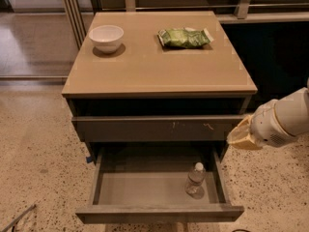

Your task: Pick water bottle from middle drawer and place on counter

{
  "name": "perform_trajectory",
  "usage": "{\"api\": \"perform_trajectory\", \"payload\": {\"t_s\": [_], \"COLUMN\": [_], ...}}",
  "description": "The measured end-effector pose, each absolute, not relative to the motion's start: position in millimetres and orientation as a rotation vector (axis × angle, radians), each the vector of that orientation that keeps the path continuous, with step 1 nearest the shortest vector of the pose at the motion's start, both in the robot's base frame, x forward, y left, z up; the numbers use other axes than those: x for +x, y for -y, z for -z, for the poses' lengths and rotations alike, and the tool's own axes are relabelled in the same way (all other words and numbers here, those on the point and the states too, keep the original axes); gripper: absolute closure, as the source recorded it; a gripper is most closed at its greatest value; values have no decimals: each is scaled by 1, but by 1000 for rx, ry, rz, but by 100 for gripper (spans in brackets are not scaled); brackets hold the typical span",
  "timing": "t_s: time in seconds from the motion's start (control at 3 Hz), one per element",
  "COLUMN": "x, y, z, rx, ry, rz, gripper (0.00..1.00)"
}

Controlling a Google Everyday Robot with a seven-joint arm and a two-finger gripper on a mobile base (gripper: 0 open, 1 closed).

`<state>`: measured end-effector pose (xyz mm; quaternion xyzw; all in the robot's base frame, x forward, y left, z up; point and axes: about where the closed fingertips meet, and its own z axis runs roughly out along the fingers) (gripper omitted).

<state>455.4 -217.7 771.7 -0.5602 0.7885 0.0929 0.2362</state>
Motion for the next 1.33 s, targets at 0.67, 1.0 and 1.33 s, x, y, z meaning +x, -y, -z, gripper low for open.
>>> {"api": "perform_trajectory", "payload": {"t_s": [0.67,1.0,1.33], "x": [444,440,438], "y": [219,215,213], "z": [-652,-597,-588], "rx": [-1505,-1491,-1488], "ry": [-2133,-2131,-2135], "rz": [-396,-507,-532], "gripper": [100,100,82]}}
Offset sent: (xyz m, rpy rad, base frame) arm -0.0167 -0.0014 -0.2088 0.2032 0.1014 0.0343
